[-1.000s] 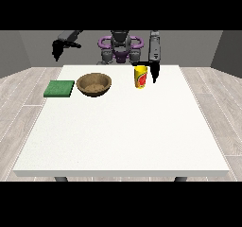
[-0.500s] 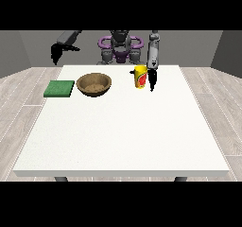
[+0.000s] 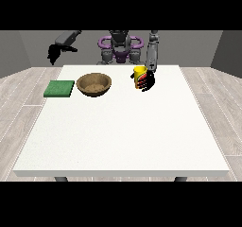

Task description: Pick the cup and pour the ball into the bowl, then pick the bowl and place it on the pad

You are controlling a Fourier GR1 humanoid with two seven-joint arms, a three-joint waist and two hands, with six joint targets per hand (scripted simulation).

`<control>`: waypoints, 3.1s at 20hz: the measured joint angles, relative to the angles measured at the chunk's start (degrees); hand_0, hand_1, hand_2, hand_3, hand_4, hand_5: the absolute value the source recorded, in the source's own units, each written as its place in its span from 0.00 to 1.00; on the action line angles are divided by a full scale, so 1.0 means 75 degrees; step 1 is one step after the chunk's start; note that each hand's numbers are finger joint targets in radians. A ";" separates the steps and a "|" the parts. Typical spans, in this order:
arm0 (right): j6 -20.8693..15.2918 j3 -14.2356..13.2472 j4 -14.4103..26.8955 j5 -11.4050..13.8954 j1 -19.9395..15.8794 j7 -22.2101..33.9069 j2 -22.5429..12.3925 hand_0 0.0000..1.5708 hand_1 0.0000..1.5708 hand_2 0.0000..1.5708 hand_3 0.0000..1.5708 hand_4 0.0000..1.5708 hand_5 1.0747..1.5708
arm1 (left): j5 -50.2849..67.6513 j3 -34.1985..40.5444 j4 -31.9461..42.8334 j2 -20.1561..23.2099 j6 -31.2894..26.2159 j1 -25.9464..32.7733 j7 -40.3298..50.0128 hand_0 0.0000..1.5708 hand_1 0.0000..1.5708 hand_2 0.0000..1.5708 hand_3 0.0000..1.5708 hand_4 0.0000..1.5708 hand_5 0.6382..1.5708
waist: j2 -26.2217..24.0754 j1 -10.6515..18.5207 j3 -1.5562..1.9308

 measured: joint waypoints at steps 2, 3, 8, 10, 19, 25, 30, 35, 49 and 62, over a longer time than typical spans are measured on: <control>0.0068 -0.0081 0.0055 -0.0056 -0.0063 0.0029 -0.0116 0.00 0.00 0.00 0.00 0.00 1.00 | -0.0069 -0.0119 -0.0067 0.0030 0.0373 0.0077 -0.0113 0.84 0.84 1.00 1.00 0.94 0.66 | -0.0001 -0.0062 0.0010; 0.0168 -0.0166 0.0103 -0.0152 -0.0090 0.0070 -0.0225 0.00 0.00 0.00 0.00 0.00 1.00 | -0.0110 -0.0114 -0.0065 0.0029 0.0516 0.0090 -0.0092 0.84 0.84 1.00 1.00 0.95 0.65 | -0.0019 -0.0088 0.0005; 0.0220 -0.0343 0.0727 -0.0172 0.0060 0.0342 -0.0396 0.00 0.00 0.00 0.00 0.00 1.00 | -0.0639 -0.0718 0.0033 -0.0050 0.1037 0.0128 0.0957 0.86 0.86 1.00 1.00 0.99 0.72 | -0.0846 0.0187 -0.0085; 0.0263 -0.0372 0.0952 -0.0172 0.0155 0.0445 -0.0440 0.00 0.00 0.00 0.00 0.00 1.00 | -0.1037 -0.0964 0.0033 0.0308 0.1191 -0.0017 0.1621 0.90 0.90 1.00 1.00 1.00 0.74 | -0.1270 0.0317 -0.0097; 0.0358 -0.0461 0.1761 -0.0087 0.0261 0.0316 -0.0488 0.00 0.00 0.00 0.00 0.00 1.00 | -0.2776 -0.1823 0.0138 0.1990 0.1269 -0.1612 0.4637 0.95 0.95 1.00 1.00 1.00 0.68 | -0.1980 0.0625 -0.0116; 0.0579 -0.0552 0.2199 -0.0153 0.0012 0.0192 -0.0640 0.00 0.00 0.00 0.00 0.00 1.00 | -0.4106 -0.2519 0.0232 0.1870 0.1675 -0.2481 0.6349 0.95 0.95 1.00 1.00 0.96 0.67 | -0.1932 0.0570 -0.0128; 0.0688 -0.0493 0.2183 -0.0159 0.0069 0.0202 -0.0615 0.00 0.00 0.00 0.00 0.00 1.00 | -0.4923 -0.2824 0.0243 0.1701 0.1678 -0.2717 0.7311 0.95 0.95 1.00 1.00 0.97 0.65 | -0.2059 0.0424 -0.0135; 0.0757 -0.0532 0.2433 -0.0170 -0.0026 0.0157 -0.0664 0.00 0.00 0.00 0.00 0.00 1.00 | -0.6286 -0.3653 0.0422 0.1467 0.1652 -0.3324 0.8480 0.99 0.99 1.00 1.00 1.00 0.65 | -0.2212 0.0386 -0.0128; 0.1059 -0.0687 0.3139 -0.0209 -0.0284 0.0026 -0.0969 0.00 0.00 0.00 0.00 0.00 1.00 | -1.0109 -0.6706 0.1166 0.0319 -0.0234 -0.4575 1.0156 0.97 0.97 1.00 1.00 0.96 0.64 | -0.2409 0.0338 -0.0124; 0.0807 -0.0662 0.3238 -0.0254 -0.0441 0.0403 -0.0822 0.00 0.00 0.00 0.00 0.07 0.99 | -1.1804 -0.7570 0.1148 0.0039 -0.1624 -0.4856 0.9909 0.94 0.94 1.00 1.00 0.95 0.63 | -0.2553 0.0572 -0.0141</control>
